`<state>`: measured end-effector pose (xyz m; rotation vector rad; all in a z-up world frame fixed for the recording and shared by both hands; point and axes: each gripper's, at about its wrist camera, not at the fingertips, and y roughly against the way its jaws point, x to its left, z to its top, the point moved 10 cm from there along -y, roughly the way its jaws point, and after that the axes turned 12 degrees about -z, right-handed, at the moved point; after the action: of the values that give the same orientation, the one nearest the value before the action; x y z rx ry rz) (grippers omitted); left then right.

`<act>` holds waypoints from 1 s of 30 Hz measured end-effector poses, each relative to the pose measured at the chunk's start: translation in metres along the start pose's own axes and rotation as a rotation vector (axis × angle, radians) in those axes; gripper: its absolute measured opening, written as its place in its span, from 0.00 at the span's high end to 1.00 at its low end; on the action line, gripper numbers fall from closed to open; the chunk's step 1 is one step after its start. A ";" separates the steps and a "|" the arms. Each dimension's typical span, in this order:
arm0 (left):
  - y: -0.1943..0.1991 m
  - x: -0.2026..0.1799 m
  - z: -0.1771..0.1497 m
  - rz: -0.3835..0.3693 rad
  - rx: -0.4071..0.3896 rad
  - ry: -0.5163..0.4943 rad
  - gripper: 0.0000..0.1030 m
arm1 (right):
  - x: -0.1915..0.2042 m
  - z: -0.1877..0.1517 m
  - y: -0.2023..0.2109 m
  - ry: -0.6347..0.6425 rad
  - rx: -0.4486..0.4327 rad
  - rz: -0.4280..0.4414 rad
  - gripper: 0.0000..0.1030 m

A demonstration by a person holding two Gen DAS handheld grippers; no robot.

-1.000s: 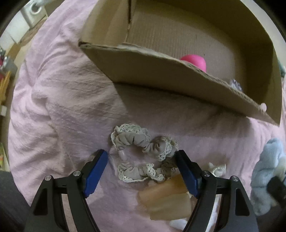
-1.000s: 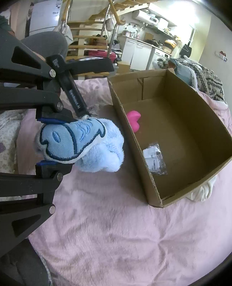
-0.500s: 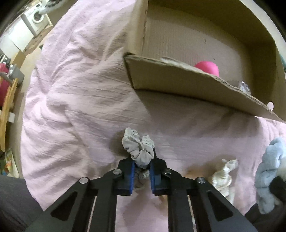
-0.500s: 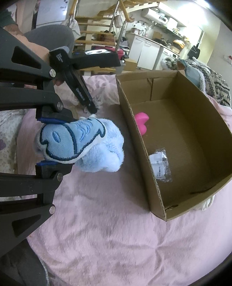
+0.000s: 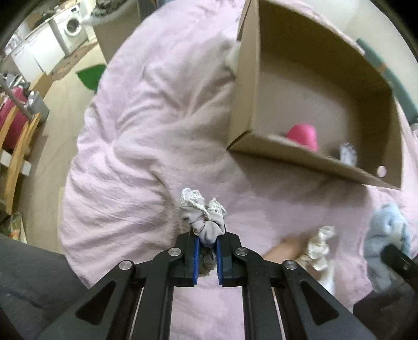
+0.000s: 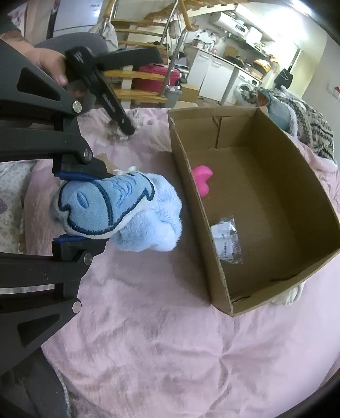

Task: Organize soft objects
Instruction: 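Grasp the grey lace scrunchie with the left tool, then place the scrunchie in the box with the left tool while the right tool drops the plush toy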

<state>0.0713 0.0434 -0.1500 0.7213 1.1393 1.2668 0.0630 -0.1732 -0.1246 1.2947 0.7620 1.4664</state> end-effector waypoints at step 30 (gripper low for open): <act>0.067 -0.106 0.092 -0.137 -0.231 -0.272 0.91 | 0.022 0.067 0.063 0.094 -0.233 0.070 0.69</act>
<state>0.1423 -0.0300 -0.0330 0.6101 0.7925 1.1237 0.1123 -0.1822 -0.0442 1.0910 0.5905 1.6299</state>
